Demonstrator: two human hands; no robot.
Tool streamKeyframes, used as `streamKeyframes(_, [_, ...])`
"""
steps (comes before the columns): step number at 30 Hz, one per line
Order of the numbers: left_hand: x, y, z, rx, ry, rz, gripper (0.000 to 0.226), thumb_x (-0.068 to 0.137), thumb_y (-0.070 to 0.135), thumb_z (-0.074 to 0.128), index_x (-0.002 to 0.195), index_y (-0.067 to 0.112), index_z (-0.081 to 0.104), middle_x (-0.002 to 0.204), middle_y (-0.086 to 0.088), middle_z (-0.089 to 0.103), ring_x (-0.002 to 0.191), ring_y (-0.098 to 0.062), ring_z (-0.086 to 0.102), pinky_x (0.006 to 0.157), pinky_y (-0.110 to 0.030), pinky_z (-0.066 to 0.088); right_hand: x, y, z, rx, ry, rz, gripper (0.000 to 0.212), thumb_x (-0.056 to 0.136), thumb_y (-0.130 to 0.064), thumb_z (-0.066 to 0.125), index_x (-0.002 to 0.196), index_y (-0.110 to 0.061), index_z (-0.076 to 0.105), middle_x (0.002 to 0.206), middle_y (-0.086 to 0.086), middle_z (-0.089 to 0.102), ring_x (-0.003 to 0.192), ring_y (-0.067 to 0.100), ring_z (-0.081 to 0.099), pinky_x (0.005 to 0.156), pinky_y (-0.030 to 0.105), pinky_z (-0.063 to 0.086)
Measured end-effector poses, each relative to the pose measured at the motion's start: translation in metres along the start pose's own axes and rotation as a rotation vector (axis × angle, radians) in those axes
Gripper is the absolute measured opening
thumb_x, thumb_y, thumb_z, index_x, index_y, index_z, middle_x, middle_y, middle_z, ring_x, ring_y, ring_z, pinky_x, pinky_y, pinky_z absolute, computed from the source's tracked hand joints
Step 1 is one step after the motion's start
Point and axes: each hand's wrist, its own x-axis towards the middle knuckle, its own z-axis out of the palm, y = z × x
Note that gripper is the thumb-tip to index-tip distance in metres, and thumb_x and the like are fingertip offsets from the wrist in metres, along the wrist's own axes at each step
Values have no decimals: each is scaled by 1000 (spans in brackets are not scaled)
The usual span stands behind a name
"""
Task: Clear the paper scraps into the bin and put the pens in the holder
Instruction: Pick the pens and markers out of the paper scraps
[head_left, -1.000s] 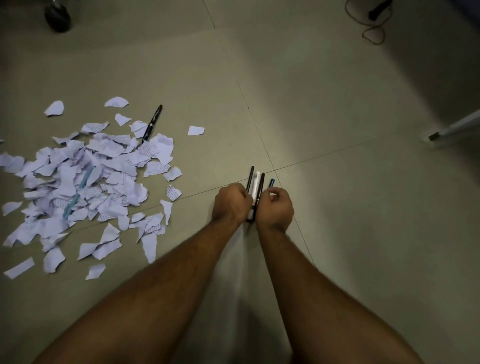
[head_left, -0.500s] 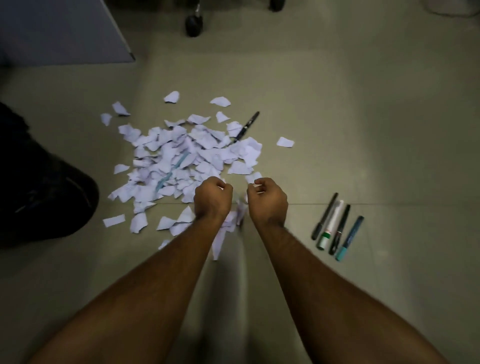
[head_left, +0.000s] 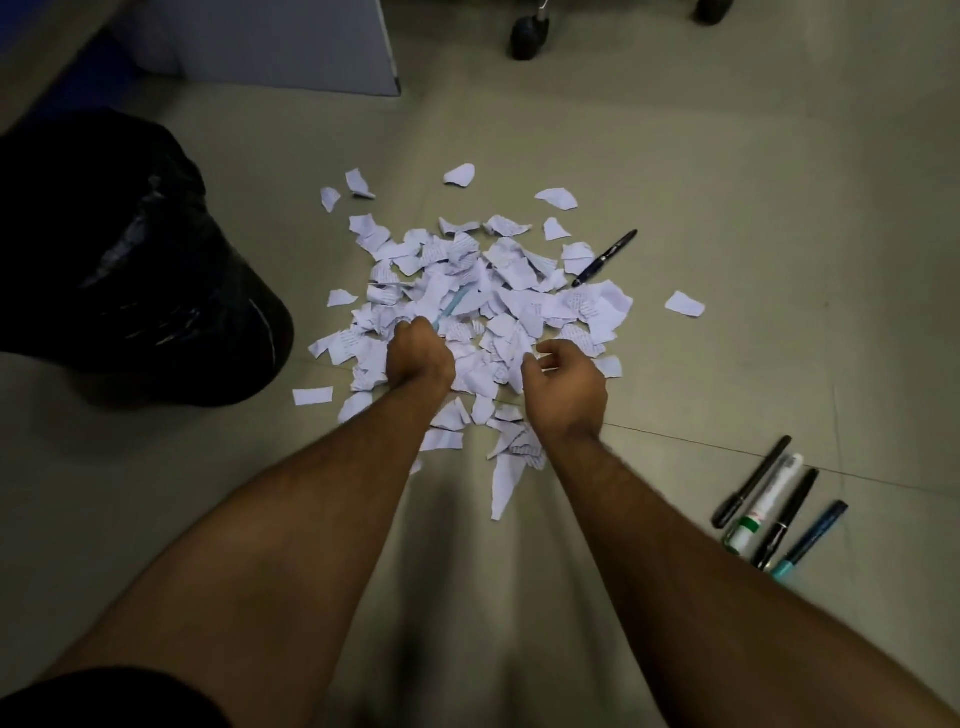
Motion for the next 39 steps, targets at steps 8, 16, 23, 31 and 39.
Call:
streamKeyframes(8, [-1,-9,-6,-48,-26,-49,32,87,30,70,110,8,66,113,-14,68,100,-32,67,80,-42,58,42,-14,3,84,51,227,20,88,-34,64,94,-16,72,95,2,73,94,24,65,76,23,40])
streamKeyframes(16, [-26,37,-8,-330,-57,87,34,84,38,72,99,8,71,96,-8,73,79,-23,64,61,-27,43,99,-23,4,80,147,292,22,89,-40,64,92,-19,68,104,7,72,99,30,66,79,27,43])
streamKeyframes(23, [-27,56,1,-363,-72,114,31,86,38,70,94,8,73,92,-6,74,73,-18,60,58,-24,38,141,-25,13,-48,51,373,45,92,-43,60,118,-6,62,126,15,64,118,35,59,95,37,47])
streamKeyframes(31, [-18,54,4,-431,-70,81,25,84,35,72,75,12,68,76,-3,71,65,-18,62,57,-22,41,156,-23,20,-212,-37,319,60,88,-62,55,122,-13,61,130,12,62,119,33,59,98,38,46])
streamKeyframes(39, [-8,59,6,-396,-43,63,27,85,38,70,85,11,72,82,-4,72,69,-18,62,59,-22,42,160,-30,30,-321,19,75,40,92,-40,58,122,-15,49,116,13,66,106,37,64,80,34,45])
